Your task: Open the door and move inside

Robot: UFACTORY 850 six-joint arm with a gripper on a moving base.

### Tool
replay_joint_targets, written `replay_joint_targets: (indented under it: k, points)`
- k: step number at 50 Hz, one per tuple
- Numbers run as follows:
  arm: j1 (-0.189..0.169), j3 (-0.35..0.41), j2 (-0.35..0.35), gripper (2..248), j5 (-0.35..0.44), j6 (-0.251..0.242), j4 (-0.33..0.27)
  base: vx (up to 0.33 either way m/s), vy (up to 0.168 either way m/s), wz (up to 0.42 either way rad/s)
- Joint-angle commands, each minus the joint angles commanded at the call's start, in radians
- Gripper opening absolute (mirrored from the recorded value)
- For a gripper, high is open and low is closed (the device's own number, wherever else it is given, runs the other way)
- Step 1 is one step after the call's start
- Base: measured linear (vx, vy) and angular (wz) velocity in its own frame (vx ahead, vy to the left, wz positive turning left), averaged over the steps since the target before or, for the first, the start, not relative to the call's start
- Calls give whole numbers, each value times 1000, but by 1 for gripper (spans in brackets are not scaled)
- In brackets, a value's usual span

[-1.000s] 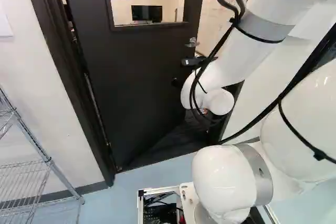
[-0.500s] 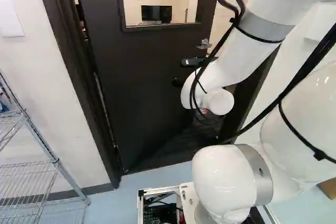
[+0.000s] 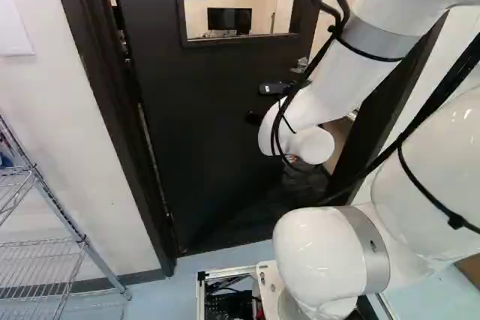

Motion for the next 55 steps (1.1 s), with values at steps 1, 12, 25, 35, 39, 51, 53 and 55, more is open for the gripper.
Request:
replay_joint_targets:
  k: [1, 12, 25, 35, 39, 51, 53, 55]
  points:
    - [0, 0, 0, 247, 0, 0, 0, 59, 5, 1]
    - [0, 0, 0, 247, 0, 0, 0, 51, 1, -1]
    - [0, 0, 0, 247, 0, 0, 0, 71, 4, -2]
    - [0, 0, 0, 247, 0, 0, 0, 91, 3, -3]
    - [0, 0, 0, 247, 0, 0, 0, 99, 4, -1]
    - [0, 0, 0, 247, 0, 0, 0, 93, 3, -5]
    - [0, 0, 0, 247, 0, 0, 0, 68, 0, -8]
    - [0, 0, 0, 247, 0, 0, 0, 32, 1, -3]
